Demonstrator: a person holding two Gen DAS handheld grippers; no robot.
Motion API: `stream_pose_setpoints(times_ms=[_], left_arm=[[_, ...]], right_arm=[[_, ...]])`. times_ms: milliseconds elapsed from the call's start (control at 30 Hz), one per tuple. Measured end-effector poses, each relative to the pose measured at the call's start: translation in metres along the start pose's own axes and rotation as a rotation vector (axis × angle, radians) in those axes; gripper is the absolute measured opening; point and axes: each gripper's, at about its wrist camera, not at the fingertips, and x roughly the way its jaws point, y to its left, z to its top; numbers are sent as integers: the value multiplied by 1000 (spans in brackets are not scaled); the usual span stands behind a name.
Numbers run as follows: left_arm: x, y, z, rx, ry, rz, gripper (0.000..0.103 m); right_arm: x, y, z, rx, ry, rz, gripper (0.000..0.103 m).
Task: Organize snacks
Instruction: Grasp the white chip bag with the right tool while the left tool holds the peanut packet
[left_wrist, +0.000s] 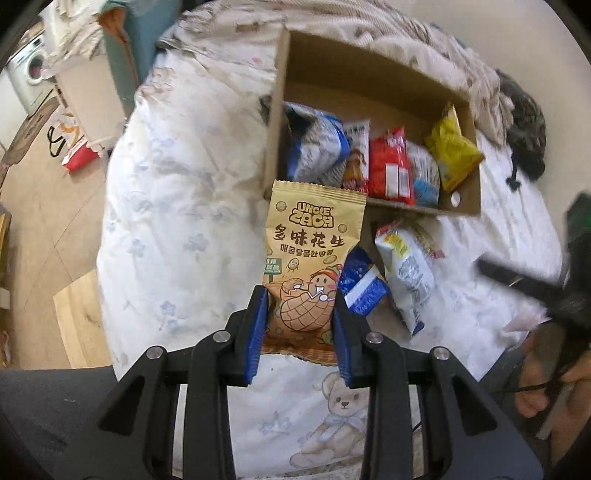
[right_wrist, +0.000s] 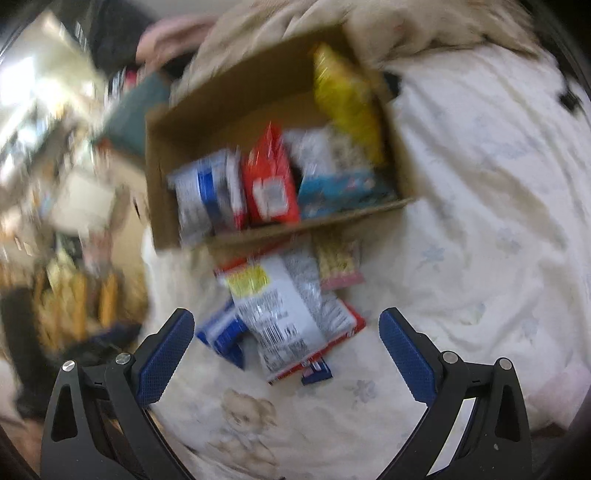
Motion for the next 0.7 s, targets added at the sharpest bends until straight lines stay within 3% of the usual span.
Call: stream_pose_setpoints(times_ms=[133,233,433,600,667,700], left_arm=[[-5,6,7,-17,-42,-3,29],[-5,2,6,-35,-39,-49,29],[-12,-11,7,3,-80,-54,29],[-12,-11,7,11,-95,-37,29],[-13,-6,8,-9,-94,-43,29],[-13,-5,8,-16,-94,-46,29]], right_arm=[[39,11,-2,-103,137,-69,102],[55,18,-4,-168,167,-119,102],[91,20,3,-213,232,-103,102],[106,17,3,-166,224,-56,102],[107,20,-1,-176,229,-52,97],[106,19,-2,-177,233,-38,86]])
